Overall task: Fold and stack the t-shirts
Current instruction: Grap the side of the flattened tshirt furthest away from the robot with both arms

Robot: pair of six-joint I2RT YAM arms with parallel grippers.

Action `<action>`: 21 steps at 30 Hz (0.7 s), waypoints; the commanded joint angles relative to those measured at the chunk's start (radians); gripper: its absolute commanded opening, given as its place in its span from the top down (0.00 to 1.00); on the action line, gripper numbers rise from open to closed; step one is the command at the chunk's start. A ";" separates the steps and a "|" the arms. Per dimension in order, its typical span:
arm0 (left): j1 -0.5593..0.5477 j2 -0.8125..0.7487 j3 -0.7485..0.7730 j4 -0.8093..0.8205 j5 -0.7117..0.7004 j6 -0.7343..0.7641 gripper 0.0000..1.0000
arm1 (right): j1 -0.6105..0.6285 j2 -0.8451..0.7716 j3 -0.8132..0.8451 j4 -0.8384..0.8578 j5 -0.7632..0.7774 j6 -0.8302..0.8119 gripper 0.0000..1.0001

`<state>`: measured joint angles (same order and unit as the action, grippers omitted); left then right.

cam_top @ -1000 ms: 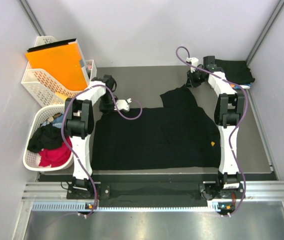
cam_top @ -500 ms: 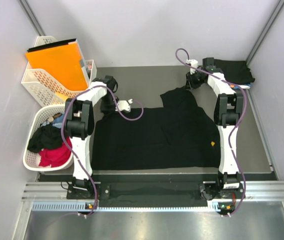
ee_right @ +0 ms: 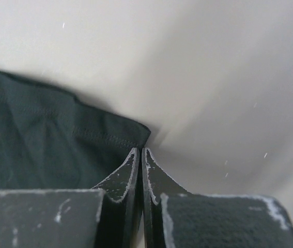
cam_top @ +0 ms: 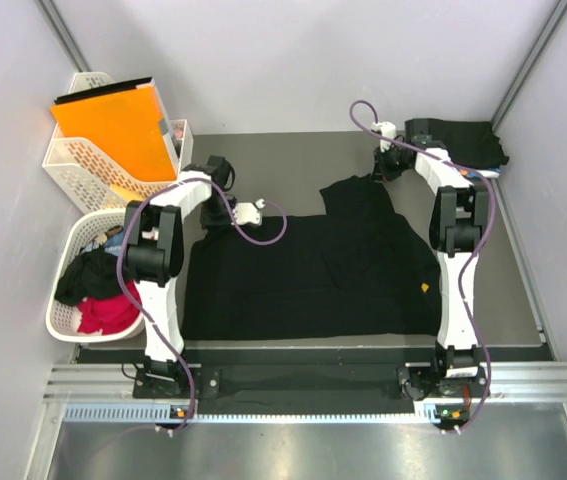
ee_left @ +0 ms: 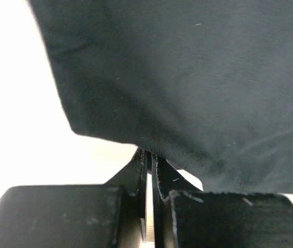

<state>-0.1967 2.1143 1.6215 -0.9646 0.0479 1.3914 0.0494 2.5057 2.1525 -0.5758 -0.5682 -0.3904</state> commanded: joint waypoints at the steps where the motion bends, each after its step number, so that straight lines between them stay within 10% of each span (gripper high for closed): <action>1: -0.003 -0.080 -0.064 0.223 -0.075 -0.084 1.00 | 0.003 -0.137 -0.062 0.013 0.019 -0.044 1.00; 21: 0.003 -0.159 -0.157 0.428 -0.198 -0.081 1.00 | -0.011 -0.398 -0.217 0.004 0.088 -0.110 1.00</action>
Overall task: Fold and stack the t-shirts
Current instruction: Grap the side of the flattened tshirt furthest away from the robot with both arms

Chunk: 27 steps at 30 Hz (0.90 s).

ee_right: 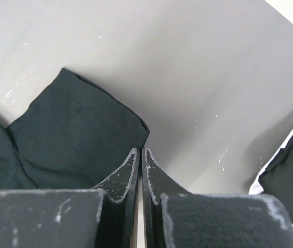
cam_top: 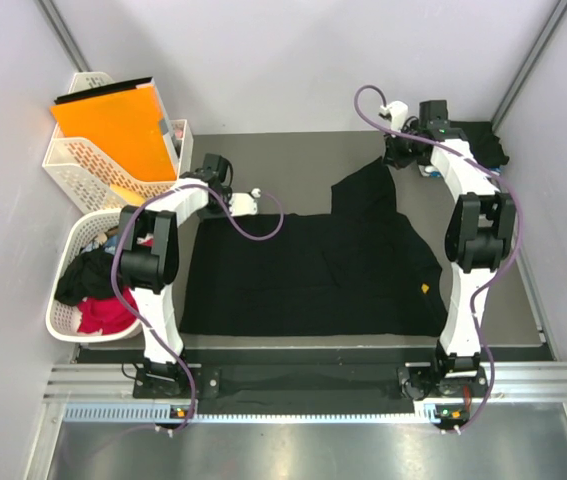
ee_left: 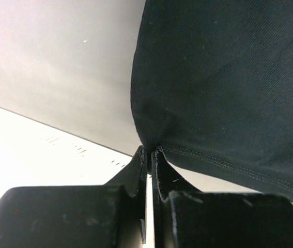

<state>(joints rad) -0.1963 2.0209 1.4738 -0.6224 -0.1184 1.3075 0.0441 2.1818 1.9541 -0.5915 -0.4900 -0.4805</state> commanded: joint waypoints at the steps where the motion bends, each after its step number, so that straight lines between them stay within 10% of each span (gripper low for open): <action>1: 0.003 -0.065 -0.009 0.098 -0.036 0.003 1.00 | -0.006 -0.079 -0.020 0.019 0.016 -0.021 1.00; 27: 0.020 -0.013 0.017 0.251 -0.187 -0.042 1.00 | -0.010 -0.045 0.178 0.007 0.033 -0.089 1.00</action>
<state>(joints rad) -0.1898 2.0140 1.4670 -0.4229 -0.2646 1.2800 0.0338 2.1628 2.0487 -0.6075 -0.4477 -0.5480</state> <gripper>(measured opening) 0.026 0.007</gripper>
